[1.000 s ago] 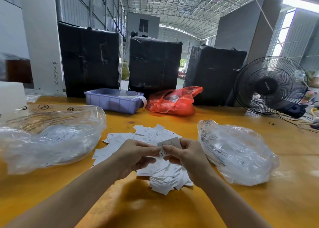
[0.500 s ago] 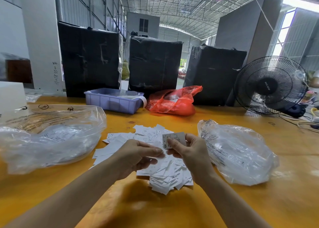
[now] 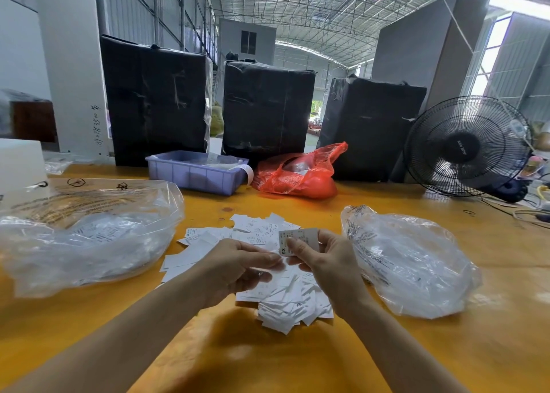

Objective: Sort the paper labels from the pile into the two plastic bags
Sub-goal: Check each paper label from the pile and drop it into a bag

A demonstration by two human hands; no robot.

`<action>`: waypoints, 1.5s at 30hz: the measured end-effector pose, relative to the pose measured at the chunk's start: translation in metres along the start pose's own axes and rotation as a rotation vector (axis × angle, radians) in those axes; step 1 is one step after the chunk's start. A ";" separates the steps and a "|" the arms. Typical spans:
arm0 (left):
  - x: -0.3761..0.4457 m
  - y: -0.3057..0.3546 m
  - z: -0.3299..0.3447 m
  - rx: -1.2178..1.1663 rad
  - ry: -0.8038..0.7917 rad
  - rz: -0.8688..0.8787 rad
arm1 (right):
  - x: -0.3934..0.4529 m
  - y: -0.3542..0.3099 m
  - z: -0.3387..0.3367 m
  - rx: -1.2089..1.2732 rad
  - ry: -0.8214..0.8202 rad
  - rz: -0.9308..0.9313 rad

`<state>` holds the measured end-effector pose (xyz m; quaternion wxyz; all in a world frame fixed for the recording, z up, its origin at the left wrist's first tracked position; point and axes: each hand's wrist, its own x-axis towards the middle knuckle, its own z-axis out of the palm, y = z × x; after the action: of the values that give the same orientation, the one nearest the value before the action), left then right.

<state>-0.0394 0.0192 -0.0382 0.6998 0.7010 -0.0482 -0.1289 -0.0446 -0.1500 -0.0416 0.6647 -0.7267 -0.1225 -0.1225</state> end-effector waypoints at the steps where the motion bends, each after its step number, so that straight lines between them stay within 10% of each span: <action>1: 0.000 0.000 0.000 0.001 -0.003 0.001 | 0.000 0.001 0.000 0.008 0.006 0.002; 45: -0.001 -0.003 0.004 -0.052 0.078 0.036 | 0.000 0.002 -0.004 0.047 -0.214 0.220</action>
<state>-0.0413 0.0156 -0.0406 0.7215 0.6859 -0.0301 -0.0897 -0.0436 -0.1538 -0.0431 0.6740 -0.7290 -0.1150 0.0319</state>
